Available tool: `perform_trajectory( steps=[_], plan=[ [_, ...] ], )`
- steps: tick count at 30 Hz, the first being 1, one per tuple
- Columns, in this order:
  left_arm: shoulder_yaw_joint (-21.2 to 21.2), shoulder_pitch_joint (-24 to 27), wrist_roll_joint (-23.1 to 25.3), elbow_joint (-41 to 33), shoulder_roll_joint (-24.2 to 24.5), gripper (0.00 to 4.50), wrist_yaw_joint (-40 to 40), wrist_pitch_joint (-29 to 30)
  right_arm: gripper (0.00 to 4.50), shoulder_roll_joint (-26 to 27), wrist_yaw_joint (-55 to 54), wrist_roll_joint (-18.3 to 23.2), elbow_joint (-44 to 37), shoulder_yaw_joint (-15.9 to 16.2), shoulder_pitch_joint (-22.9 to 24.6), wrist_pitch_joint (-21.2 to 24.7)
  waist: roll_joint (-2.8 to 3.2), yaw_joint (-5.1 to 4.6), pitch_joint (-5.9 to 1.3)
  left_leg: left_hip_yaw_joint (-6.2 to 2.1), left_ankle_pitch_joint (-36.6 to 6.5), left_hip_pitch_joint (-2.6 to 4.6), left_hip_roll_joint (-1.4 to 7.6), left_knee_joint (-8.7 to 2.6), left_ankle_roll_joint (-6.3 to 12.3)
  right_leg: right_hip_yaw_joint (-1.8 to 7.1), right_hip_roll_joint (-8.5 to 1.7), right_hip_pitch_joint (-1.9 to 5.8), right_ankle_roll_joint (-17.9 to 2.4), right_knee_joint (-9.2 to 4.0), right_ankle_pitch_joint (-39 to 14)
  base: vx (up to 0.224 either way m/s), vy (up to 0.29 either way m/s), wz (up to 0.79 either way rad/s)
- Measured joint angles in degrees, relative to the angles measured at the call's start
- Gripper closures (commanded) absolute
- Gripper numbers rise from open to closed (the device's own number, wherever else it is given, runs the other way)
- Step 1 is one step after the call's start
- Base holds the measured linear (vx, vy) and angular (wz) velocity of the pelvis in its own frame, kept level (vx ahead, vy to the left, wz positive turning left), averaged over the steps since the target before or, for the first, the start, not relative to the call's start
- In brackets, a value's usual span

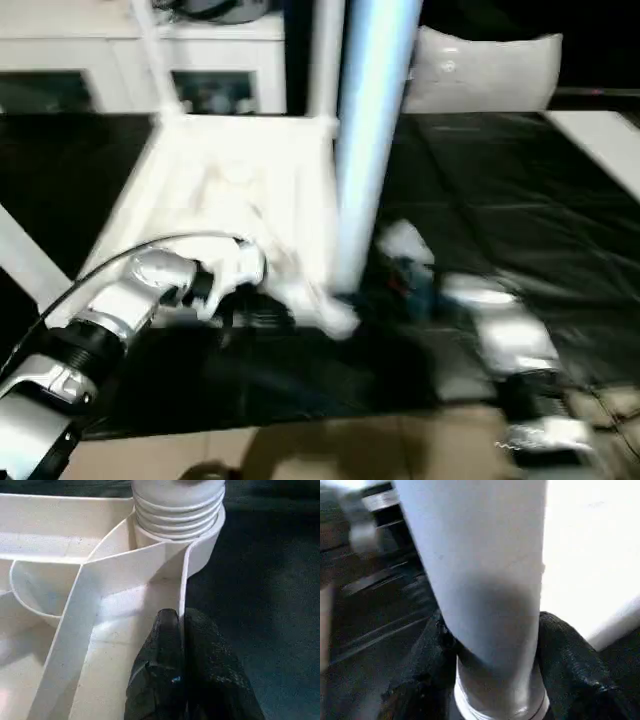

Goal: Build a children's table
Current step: Rotate leg to tighten

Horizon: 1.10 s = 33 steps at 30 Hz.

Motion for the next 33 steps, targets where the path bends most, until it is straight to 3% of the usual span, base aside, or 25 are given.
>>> perform_trajectory(
  steps=[3,7,8,10,12,22,24,27,30,33],
  plan=[
    [1.9,-0.8,0.8,0.1,-2.9,4.50,6.9,6.1,2.53,5.4,-11.8,-2.0,3.1,-2.0,-2.9,1.5,-0.04,-1.61,0.03,0.02,0.0,0.23,-0.07,-0.04,-0.02,-0.14,-0.21,-0.03,0.0,-0.11,0.0,0.000,0.000,0.00],
    [2.9,-2.6,1.9,2.0,-7.3,4.50,15.5,9.3,2.53,10.3,-24.8,-4.7,6.8,-3.9,-6.7,2.2,-0.05,-2.47,0.03,0.03,0.0,0.23,-0.16,-0.09,-0.03,-0.57,-0.62,-0.16,0.0,-0.32,0.3,0.000,0.000,0.00],
    [3.0,-2.7,2.2,2.1,-8.0,4.50,16.9,9.4,2.53,11.0,-26.4,-5.2,7.0,-4.3,-6.9,2.0,-0.05,-2.41,0.03,0.03,0.0,0.24,-0.16,-0.11,-0.03,-0.62,-0.65,-0.14,0.0,-0.32,0.3,0.000,0.000,0.00],
    [3.3,-2.7,2.7,2.1,-8.8,4.50,18.4,9.2,1.98,11.5,-27.8,-5.5,7.1,-4.8,-6.9,1.3,-0.04,-1.97,0.02,0.03,0.0,0.23,-0.14,-0.27,-0.03,-0.70,-0.66,-0.13,0.1,-0.40,0.3,0.000,0.000,0.00],
    [3.3,-2.7,3.0,2.1,-9.1,4.50,18.7,8.4,1.84,11.5,-27.4,-5.0,6.5,-5.3,-6.2,0.4,-0.04,-1.55,0.02,0.03,0.0,0.18,-0.13,-0.45,-0.03,-0.79,-0.66,-0.15,-0.1,-0.52,0.5,0.000,0.000,0.00],
    [0.2,-0.8,4.1,0.8,-4.5,4.50,11.8,-2.0,1.09,2.5,-10.0,-2.0,2.1,-4.5,-0.4,-4.0,-0.01,-0.05,0.04,0.02,0.0,-0.07,-0.06,-0.80,0.00,-1.09,-0.69,-0.19,-0.1,-1.02,0.5,0.000,0.000,0.00],
    [-0.1,0.3,4.0,0.0,-2.5,4.50,8.4,-5.4,0.72,-0.8,-3.6,-0.1,0.0,-4.0,1.6,-4.1,0.06,0.29,0.07,0.02,0.0,-0.12,-0.08,-0.79,0.01,-1.11,-0.73,-0.17,-0.1,-1.08,0.5,0.000,0.000,0.00],
    [-0.3,1.0,3.1,-0.2,0.3,4.50,4.0,-8.7,0.68,-6.0,5.7,1.6,-2.5,-2.9,4.5,-4.6,0.07,0.68,0.07,0.04,0.0,-0.11,-0.06,-0.71,0.04,-1.11,-0.75,-0.13,-0.1,-1.09,0.5,0.000,0.000,0.00],
    [-0.4,1.5,1.8,-0.3,2.0,4.50,-0.6,-10.3,0.68,-7.7,10.9,2.1,-2.9,-2.4,5.1,-6.0,0.08,0.73,0.07,0.05,0.0,-0.08,-0.05,-0.69,0.03,-1.11,-0.75,-0.13,-0.1,-1.04,0.5,0.000,0.000,0.00],
    [-0.8,2.6,-0.4,-2.1,3.5,4.50,-7.2,-10.2,0.68,-9.5,15.0,2.2,-3.0,-1.8,5.0,-7.2,0.09,1.70,0.06,0.05,0.0,-0.07,-0.04,-0.69,0.03,-1.12,-0.75,-0.11,-0.1,-1.05,0.5,0.000,0.000,0.00]
  ],
)
